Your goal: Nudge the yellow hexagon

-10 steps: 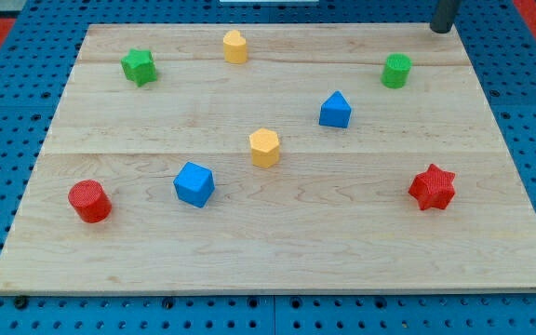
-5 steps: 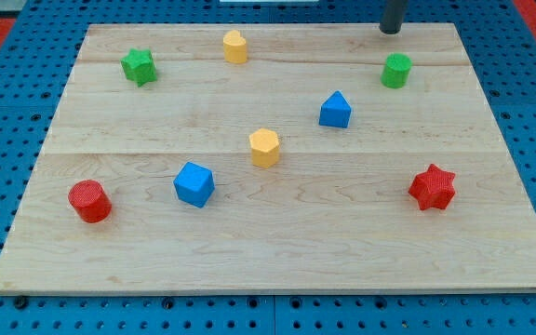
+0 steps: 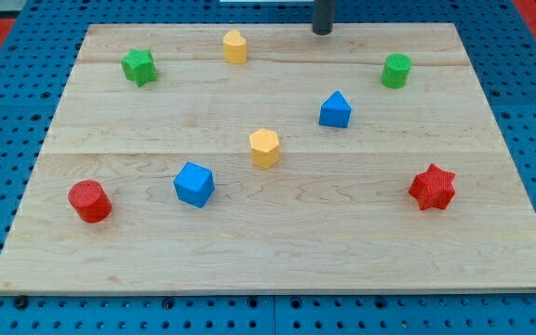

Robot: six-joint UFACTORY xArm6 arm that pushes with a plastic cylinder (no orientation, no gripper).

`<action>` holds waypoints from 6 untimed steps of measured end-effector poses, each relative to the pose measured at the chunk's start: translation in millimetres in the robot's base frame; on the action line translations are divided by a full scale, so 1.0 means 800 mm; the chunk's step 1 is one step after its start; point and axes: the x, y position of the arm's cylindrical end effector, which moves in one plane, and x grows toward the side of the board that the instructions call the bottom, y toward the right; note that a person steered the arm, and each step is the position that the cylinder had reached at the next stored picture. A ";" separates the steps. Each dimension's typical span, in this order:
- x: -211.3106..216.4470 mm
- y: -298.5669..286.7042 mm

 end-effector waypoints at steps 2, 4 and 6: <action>0.092 -0.040; 0.179 -0.063; 0.233 -0.069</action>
